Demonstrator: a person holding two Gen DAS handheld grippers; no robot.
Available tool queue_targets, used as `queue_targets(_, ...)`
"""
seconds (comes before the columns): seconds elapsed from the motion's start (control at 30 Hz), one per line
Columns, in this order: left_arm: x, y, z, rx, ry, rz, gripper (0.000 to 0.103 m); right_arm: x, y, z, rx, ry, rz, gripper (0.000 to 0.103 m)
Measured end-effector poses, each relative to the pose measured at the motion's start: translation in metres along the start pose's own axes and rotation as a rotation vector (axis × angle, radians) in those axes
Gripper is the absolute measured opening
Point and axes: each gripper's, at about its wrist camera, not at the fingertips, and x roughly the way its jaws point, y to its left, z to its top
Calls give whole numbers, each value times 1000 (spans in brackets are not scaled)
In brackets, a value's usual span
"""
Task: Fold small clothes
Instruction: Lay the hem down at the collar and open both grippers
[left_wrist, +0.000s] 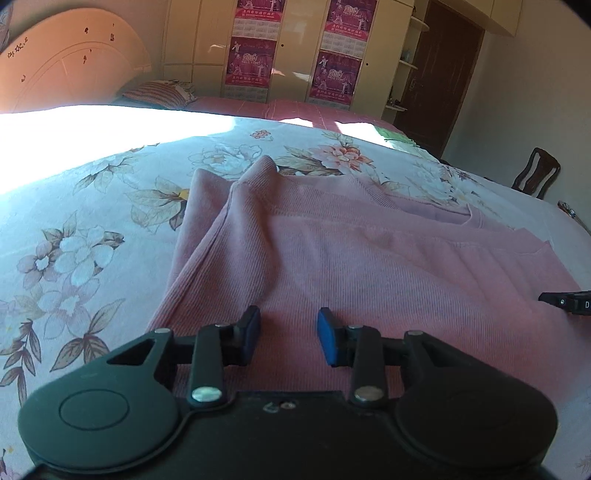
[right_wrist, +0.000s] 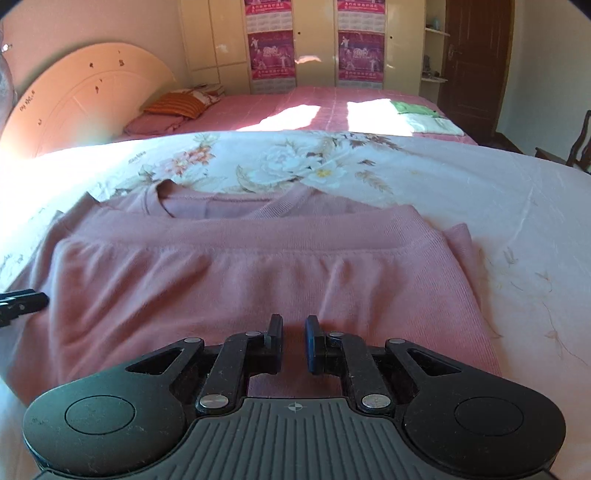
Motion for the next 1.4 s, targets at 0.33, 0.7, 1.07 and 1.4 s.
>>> queue_targets(0.33, -37, -4, 0, -31, -37, -25, 27, -38, -13, -4, 79, -38, 19, 11)
queue_targets(0.7, -1, -79, 0, 30, 2, -125, 34, -31, 63, -9, 1, -56, 112, 11)
queue_targets(1.07, -29, -60, -10, 13, -41, -114, 35, -49, 36, -21, 31, -55, 87, 11)
queue_targets(1.4, -33, -26, -39, 22, 6, -44, 29, -43, 14, -55, 31, 20, -2, 11)
